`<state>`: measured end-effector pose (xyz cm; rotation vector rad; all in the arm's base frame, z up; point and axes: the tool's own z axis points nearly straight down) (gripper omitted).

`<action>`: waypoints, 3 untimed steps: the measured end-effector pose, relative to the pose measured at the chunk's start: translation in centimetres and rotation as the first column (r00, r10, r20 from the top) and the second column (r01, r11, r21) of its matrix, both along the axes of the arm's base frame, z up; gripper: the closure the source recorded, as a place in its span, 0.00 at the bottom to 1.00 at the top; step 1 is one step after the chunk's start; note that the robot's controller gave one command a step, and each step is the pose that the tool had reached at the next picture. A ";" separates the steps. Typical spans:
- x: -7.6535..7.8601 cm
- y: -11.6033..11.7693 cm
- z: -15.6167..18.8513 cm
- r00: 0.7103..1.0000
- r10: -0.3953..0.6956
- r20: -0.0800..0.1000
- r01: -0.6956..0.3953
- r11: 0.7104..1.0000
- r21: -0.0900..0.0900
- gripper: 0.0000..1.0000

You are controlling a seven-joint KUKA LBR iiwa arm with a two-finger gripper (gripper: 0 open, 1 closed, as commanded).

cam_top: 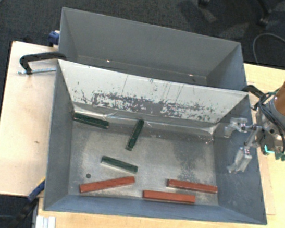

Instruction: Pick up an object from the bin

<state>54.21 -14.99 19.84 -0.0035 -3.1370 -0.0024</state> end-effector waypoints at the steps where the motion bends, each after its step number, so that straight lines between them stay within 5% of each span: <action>1: -0.7 6.3 -9.7 0.987 0.161 -0.001 -0.161 0.987 0.004 0.00; 2: -5.0 7.1 -12.7 0.968 0.250 0.005 -0.250 0.968 -0.001 0.00; 3: -4.9 7.2 -12.6 0.968 0.250 0.009 -0.250 0.968 -0.002 1.00</action>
Offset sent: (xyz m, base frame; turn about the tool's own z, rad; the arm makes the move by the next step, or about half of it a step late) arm -0.0061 0.0592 -0.0939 -0.1590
